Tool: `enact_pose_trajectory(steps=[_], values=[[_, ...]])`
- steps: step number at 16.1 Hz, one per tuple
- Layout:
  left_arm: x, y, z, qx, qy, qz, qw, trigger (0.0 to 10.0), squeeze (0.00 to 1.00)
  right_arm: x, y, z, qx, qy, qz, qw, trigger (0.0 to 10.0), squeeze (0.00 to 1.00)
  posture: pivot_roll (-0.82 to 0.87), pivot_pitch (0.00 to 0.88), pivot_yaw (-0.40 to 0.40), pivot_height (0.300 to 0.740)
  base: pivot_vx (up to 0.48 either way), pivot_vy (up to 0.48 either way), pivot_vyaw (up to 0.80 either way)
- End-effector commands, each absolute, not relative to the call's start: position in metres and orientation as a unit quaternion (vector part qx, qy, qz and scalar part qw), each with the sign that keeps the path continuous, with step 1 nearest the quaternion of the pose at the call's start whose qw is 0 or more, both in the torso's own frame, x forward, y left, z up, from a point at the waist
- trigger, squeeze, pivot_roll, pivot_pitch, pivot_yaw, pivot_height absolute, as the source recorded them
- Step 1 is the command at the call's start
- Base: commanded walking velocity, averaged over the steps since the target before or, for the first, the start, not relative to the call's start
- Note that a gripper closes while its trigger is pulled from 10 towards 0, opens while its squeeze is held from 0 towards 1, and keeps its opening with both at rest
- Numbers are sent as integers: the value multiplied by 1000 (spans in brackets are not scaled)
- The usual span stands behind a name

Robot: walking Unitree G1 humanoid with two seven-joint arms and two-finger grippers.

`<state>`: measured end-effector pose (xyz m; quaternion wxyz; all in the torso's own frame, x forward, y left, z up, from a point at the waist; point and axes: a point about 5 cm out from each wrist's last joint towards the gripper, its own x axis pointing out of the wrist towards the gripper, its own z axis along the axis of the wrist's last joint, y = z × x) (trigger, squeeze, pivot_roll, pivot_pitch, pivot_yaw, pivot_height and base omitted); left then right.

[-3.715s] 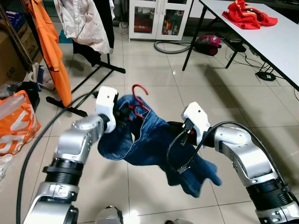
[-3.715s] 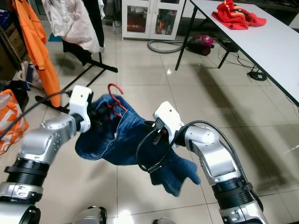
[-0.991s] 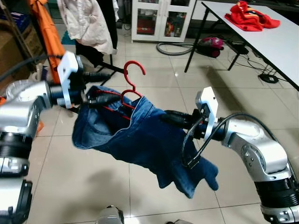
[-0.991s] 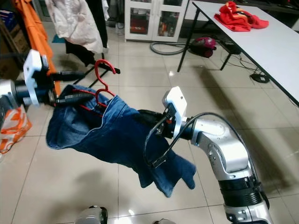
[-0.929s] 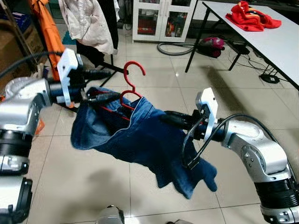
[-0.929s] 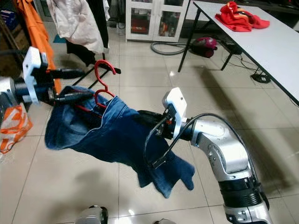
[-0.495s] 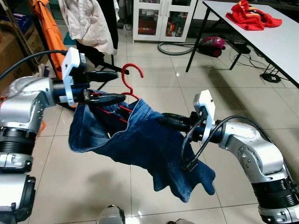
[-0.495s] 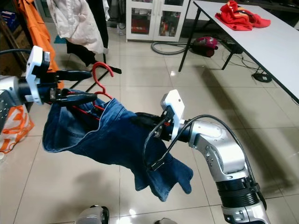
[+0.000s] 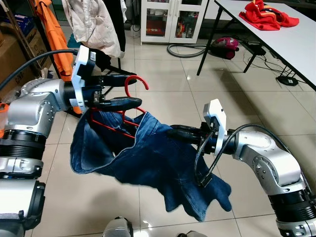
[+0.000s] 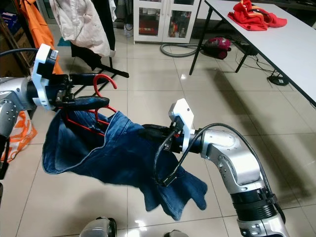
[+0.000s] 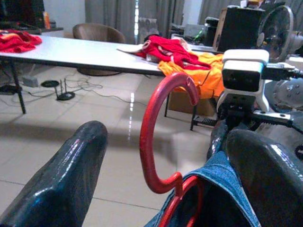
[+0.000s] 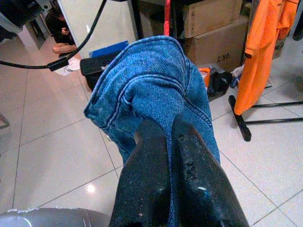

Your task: Hang hanger

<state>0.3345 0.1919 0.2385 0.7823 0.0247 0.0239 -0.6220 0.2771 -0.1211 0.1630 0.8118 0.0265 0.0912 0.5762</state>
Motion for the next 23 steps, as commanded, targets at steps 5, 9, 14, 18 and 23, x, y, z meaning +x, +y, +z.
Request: enact_pose_trajectory(steps=[5,9,14,18,23], values=[[334,187,232,14,44,-632,773,2000,0,272,-123,173,21,68,590,804,0,0,24,48,-21,740,0,0,0],[333,187,226,5,52,-634,772,10000,0,273,-124,178,19,64,593,803,0,0,22,44,-24,740,0,0,0],[333,185,221,0,57,-633,772,10000,0,272,-124,186,16,53,598,799,0,0,17,42,-29,740,0,0,0],[331,187,216,5,69,-633,771,10000,0,270,-124,187,16,54,600,798,0,0,17,45,-27,740,0,0,0],[331,188,214,10,77,-635,769,3843,0,269,-124,188,15,56,603,795,0,0,19,50,-26,740,0,0,0]])
